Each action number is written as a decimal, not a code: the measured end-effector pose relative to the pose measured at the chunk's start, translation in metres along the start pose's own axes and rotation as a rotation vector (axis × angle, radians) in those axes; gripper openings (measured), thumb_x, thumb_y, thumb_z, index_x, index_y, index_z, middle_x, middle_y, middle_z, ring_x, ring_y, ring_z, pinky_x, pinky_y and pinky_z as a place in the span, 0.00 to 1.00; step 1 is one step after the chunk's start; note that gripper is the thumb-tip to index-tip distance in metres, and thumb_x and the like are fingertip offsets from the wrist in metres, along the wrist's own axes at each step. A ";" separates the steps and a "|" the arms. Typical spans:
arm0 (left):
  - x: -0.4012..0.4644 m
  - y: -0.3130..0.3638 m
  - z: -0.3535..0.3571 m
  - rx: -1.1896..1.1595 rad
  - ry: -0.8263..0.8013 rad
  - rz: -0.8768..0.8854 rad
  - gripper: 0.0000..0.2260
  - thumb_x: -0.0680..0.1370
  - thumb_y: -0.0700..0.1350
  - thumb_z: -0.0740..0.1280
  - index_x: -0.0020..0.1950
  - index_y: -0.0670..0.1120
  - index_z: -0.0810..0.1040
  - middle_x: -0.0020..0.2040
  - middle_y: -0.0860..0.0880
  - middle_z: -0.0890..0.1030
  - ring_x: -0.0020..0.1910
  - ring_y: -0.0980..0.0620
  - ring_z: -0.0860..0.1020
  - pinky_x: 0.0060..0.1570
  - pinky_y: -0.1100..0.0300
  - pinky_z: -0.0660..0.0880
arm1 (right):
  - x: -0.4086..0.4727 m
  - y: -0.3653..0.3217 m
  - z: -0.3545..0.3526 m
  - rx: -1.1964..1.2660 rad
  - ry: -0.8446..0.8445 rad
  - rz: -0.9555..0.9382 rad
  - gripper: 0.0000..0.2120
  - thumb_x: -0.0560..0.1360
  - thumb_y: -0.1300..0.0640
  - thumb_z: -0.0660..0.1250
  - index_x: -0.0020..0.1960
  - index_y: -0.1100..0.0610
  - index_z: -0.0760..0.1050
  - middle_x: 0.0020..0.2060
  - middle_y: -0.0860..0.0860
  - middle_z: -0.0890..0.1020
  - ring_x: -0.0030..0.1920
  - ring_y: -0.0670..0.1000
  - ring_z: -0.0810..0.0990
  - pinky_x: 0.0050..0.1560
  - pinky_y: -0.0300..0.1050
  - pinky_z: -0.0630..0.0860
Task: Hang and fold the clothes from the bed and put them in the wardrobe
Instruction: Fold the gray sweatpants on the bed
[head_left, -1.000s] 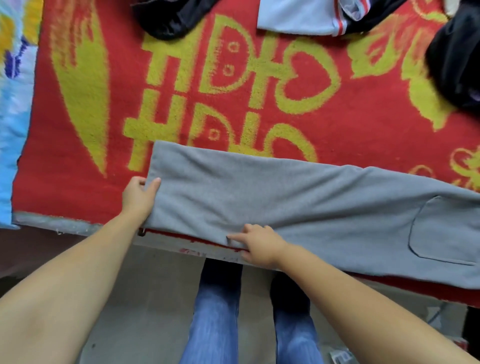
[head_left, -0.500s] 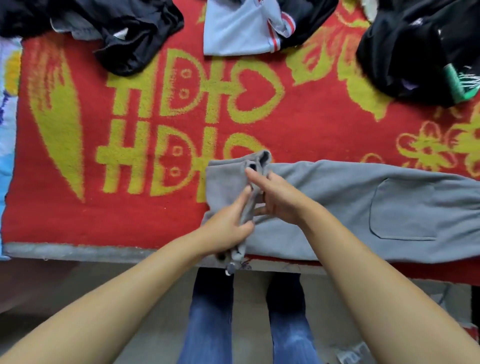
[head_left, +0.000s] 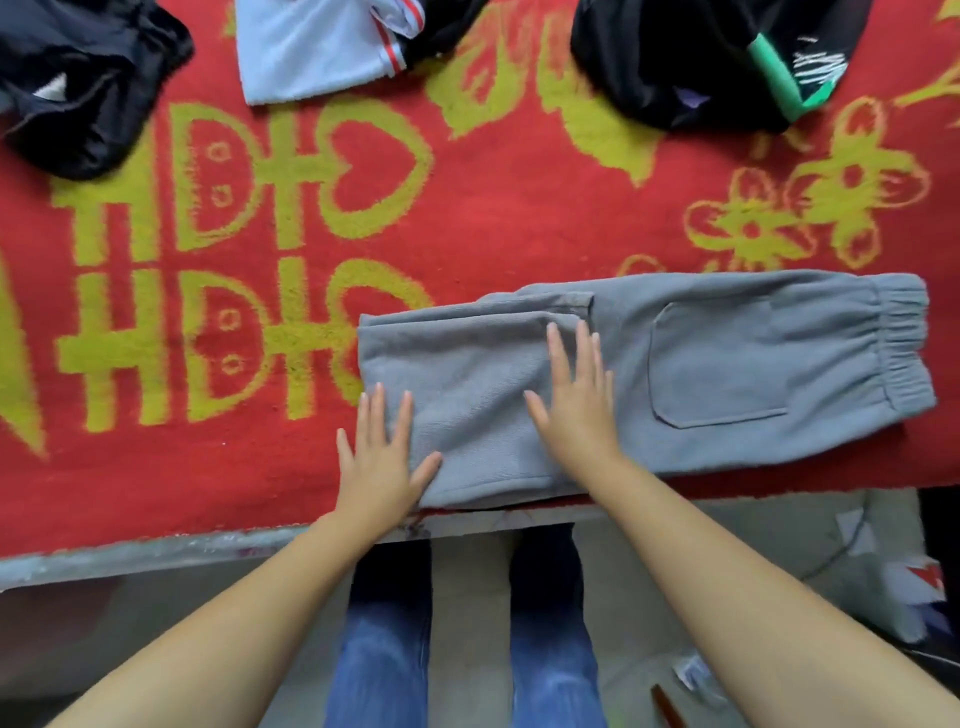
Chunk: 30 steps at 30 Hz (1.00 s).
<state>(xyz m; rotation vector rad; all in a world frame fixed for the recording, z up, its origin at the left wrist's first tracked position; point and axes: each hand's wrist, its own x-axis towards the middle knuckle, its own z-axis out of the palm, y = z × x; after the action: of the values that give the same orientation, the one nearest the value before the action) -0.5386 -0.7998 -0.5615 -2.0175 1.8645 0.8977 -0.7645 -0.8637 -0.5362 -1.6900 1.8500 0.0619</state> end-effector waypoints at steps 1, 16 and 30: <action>-0.003 -0.004 0.005 0.010 -0.004 -0.014 0.38 0.74 0.69 0.47 0.78 0.51 0.40 0.77 0.45 0.36 0.76 0.46 0.36 0.71 0.37 0.46 | -0.009 -0.003 0.011 -0.106 -0.099 -0.048 0.36 0.80 0.46 0.58 0.78 0.48 0.37 0.76 0.54 0.35 0.76 0.57 0.35 0.73 0.63 0.43; -0.063 -0.011 0.023 -0.602 -0.078 -0.107 0.47 0.74 0.47 0.71 0.77 0.48 0.38 0.77 0.52 0.53 0.75 0.56 0.54 0.67 0.67 0.56 | 0.060 -0.082 0.009 -0.030 -0.254 -0.352 0.21 0.79 0.59 0.57 0.72 0.57 0.64 0.76 0.49 0.59 0.67 0.57 0.71 0.57 0.54 0.74; -0.056 -0.024 0.038 0.053 -0.169 -0.032 0.55 0.62 0.42 0.76 0.78 0.53 0.42 0.40 0.46 0.73 0.29 0.49 0.68 0.24 0.58 0.63 | 0.097 -0.136 0.061 -0.039 -0.278 -0.311 0.13 0.79 0.60 0.58 0.63 0.59 0.70 0.58 0.59 0.72 0.56 0.61 0.75 0.53 0.52 0.70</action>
<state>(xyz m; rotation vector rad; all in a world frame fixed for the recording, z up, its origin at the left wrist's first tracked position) -0.5247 -0.7296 -0.5632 -1.8718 1.7424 0.9675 -0.6140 -0.9470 -0.5803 -1.8720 1.3792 0.1949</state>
